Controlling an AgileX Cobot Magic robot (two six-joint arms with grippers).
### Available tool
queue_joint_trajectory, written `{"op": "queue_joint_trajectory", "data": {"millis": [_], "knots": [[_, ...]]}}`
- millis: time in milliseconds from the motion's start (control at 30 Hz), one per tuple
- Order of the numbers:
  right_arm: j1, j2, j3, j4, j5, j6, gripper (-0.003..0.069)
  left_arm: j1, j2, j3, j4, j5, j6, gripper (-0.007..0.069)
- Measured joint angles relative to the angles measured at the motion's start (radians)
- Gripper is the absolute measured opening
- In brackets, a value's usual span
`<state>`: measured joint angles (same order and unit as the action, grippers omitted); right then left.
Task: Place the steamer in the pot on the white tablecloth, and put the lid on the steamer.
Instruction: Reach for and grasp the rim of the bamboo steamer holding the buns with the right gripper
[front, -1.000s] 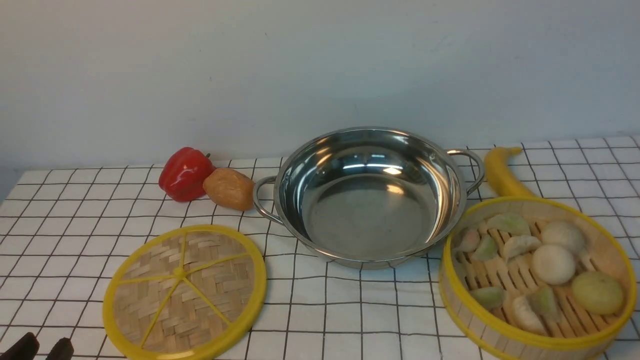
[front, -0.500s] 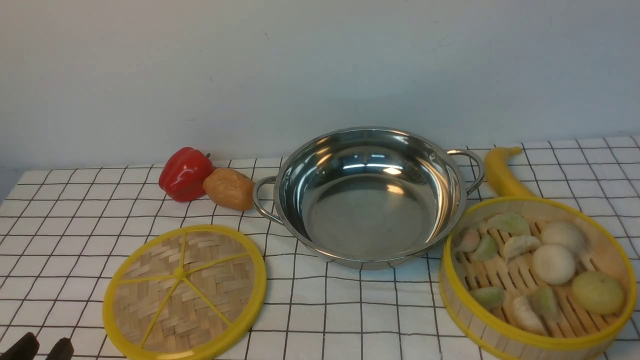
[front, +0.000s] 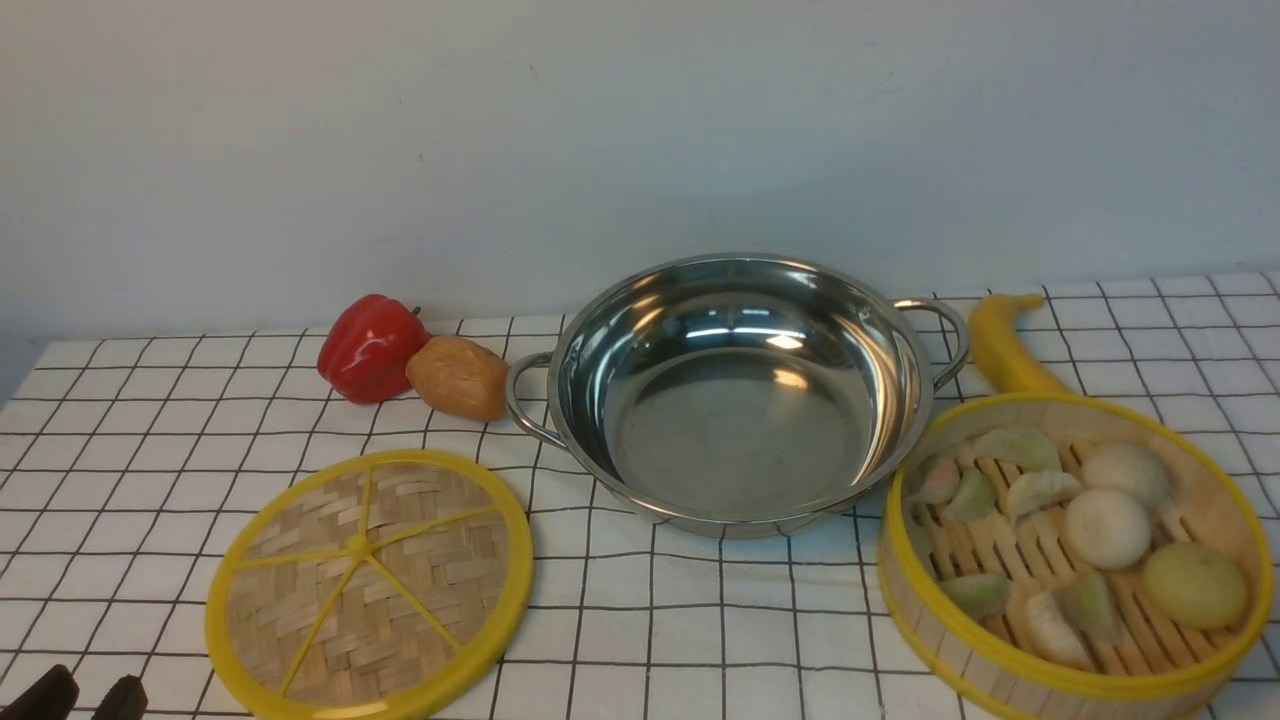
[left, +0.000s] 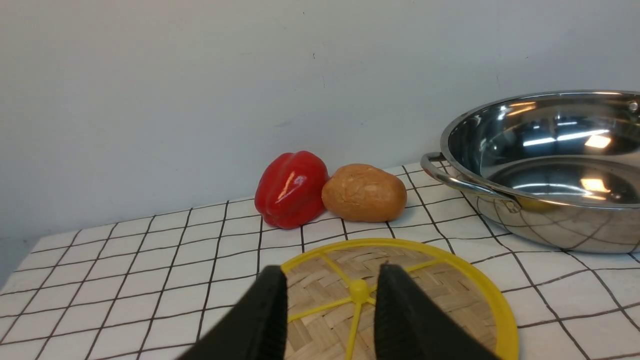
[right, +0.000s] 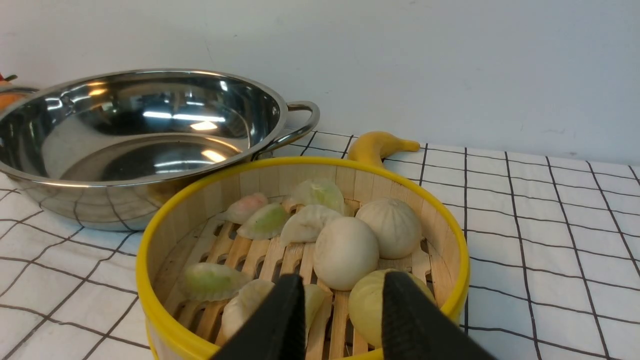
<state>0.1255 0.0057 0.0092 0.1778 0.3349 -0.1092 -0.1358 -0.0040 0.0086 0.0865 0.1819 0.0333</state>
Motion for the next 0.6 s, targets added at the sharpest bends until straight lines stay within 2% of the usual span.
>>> {"op": "queue_joint_trajectory", "data": {"millis": [233, 333, 500, 600], "knots": [[0.000, 0.000, 0.000, 0.002, 0.000, 0.001, 0.0244, 0.000, 0.000, 0.000, 0.000, 0.000, 0.000, 0.0243], [0.000, 0.000, 0.000, 0.060, -0.012, 0.032, 0.0244, 0.000, 0.000, 0.000, -0.015, 0.000, -0.011, 0.0243], [0.000, 0.000, 0.000, 0.382, -0.078, 0.190, 0.0244, 0.000, 0.000, 0.000, -0.190, -0.063, -0.148, 0.0243], [0.000, 0.000, 0.000, 0.573, -0.087, 0.263, 0.0244, 0.000, 0.000, 0.000, -0.345, -0.075, -0.261, 0.0243]]}}
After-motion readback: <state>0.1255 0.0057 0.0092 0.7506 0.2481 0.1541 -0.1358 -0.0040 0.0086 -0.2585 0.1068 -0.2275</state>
